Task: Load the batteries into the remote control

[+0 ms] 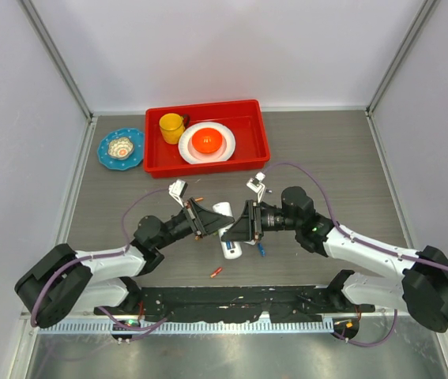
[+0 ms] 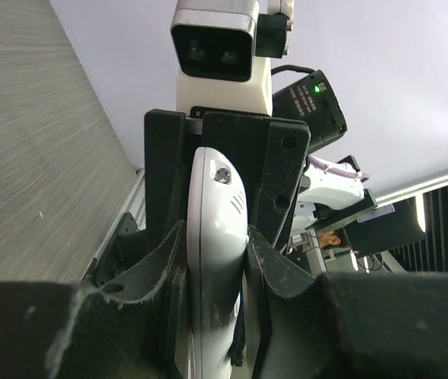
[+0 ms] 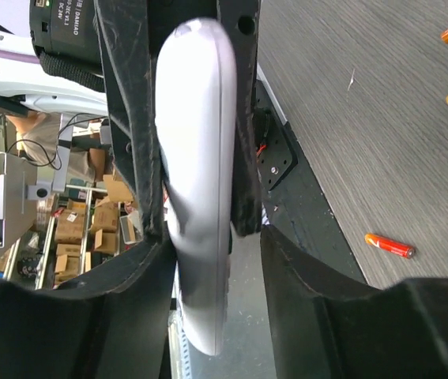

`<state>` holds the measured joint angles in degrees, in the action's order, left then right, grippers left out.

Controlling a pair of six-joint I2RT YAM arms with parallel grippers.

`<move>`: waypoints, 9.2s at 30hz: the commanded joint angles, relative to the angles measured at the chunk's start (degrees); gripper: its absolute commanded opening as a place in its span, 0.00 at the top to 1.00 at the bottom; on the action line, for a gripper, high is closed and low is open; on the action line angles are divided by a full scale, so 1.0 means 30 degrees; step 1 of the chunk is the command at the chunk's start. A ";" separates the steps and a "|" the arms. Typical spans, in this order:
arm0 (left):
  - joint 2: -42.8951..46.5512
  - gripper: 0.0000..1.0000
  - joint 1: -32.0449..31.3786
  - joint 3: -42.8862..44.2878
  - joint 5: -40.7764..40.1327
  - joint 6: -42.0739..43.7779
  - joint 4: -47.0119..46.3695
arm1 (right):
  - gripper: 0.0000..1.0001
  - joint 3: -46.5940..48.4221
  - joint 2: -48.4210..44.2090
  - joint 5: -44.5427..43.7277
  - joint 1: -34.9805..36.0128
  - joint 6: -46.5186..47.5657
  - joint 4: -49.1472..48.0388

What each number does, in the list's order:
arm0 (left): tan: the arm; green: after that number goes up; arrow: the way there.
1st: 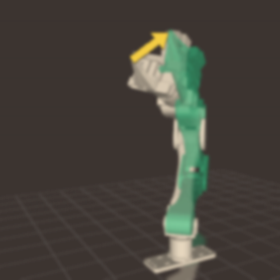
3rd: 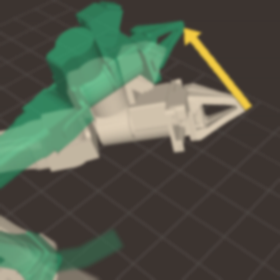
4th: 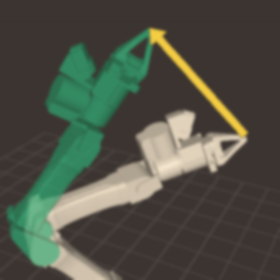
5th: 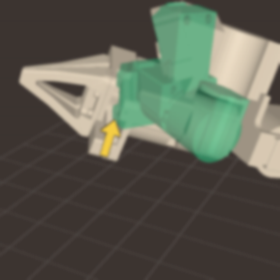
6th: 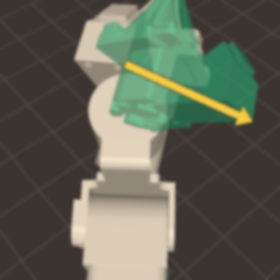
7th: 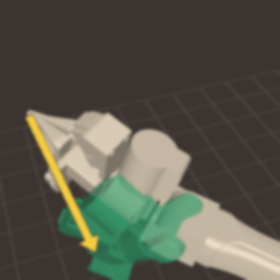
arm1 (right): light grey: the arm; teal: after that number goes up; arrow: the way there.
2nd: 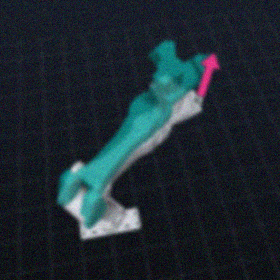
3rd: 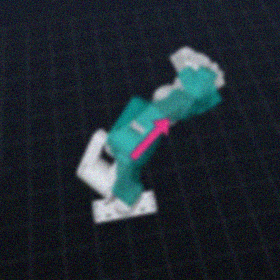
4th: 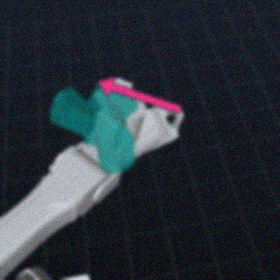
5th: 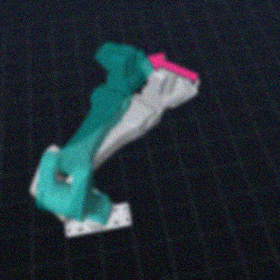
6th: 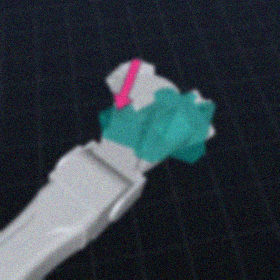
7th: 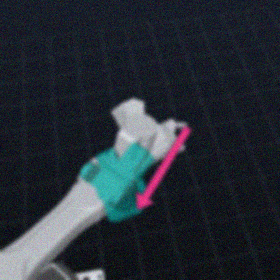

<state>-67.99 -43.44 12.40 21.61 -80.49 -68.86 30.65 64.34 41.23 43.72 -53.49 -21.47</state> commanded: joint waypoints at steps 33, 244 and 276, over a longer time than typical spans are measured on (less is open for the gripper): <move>-0.0042 1.00 0.0564 0.1460 0.0912 0.1285 -0.2211 | 0.40 0.2175 -0.3195 -0.3257 -0.0747 0.4736 0.6370; 0.9889 1.00 0.9822 -0.3519 0.3579 -0.0417 0.4818 | 0.81 0.9792 1.2450 -2.4497 -0.0454 -1.0881 1.9522; 1.0475 1.00 0.9383 -0.2905 0.4108 0.0286 0.6254 | 0.44 1.0663 0.6407 -1.5006 -0.1361 1.5210 1.6142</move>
<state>-37.45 -14.68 2.55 33.19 -81.52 -48.58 57.69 76.90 -17.32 41.82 -33.36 27.07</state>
